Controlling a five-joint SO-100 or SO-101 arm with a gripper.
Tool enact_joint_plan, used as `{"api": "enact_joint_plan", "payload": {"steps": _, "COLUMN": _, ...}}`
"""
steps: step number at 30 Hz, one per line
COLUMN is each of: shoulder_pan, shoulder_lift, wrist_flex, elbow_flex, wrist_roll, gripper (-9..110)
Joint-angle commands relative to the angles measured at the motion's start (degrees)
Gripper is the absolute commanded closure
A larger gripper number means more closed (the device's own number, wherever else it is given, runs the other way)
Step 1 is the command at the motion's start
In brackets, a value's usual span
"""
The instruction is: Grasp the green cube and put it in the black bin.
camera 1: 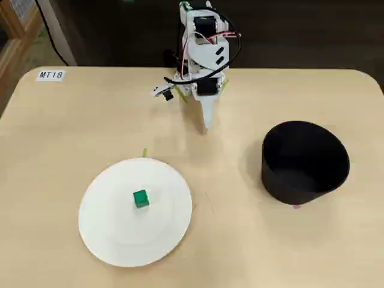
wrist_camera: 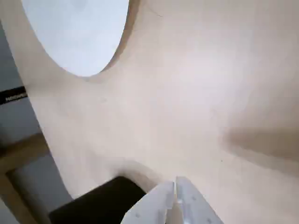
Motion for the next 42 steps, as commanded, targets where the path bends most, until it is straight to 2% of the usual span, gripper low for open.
{"api": "enact_joint_plan", "payload": {"steps": 1, "shoulder_pan": 2.02, "shoulder_lift": 0.26, "wrist_flex": -1.14, "elbow_flex": -0.18, "wrist_roll": 2.46, "gripper": 102}}
{"api": "enact_joint_plan", "payload": {"steps": 19, "shoulder_pan": 0.62, "shoulder_lift": 0.26, "wrist_flex": -1.05, "elbow_flex": -0.97, "wrist_roll": 4.39, "gripper": 102}}
{"api": "enact_joint_plan", "payload": {"steps": 23, "shoulder_pan": -3.78, "shoulder_lift": -1.67, "wrist_flex": 1.23, "elbow_flex": -10.11, "wrist_roll": 8.53, "gripper": 102}}
{"api": "enact_joint_plan", "payload": {"steps": 26, "shoulder_pan": -5.19, "shoulder_lift": -12.39, "wrist_flex": 4.22, "elbow_flex": -23.38, "wrist_roll": 8.17, "gripper": 102}}
{"api": "enact_joint_plan", "payload": {"steps": 30, "shoulder_pan": -5.71, "shoulder_lift": -34.98, "wrist_flex": 15.21, "elbow_flex": -51.50, "wrist_roll": 1.85, "gripper": 102}}
{"api": "enact_joint_plan", "payload": {"steps": 33, "shoulder_pan": -0.70, "shoulder_lift": -46.14, "wrist_flex": 21.97, "elbow_flex": -67.68, "wrist_roll": -5.54, "gripper": 102}}
{"api": "enact_joint_plan", "payload": {"steps": 38, "shoulder_pan": 16.44, "shoulder_lift": -54.14, "wrist_flex": 21.53, "elbow_flex": -71.46, "wrist_roll": -20.39, "gripper": 102}}
{"api": "enact_joint_plan", "payload": {"steps": 42, "shoulder_pan": 18.72, "shoulder_lift": -64.78, "wrist_flex": 16.88, "elbow_flex": -71.46, "wrist_roll": -25.22, "gripper": 102}}
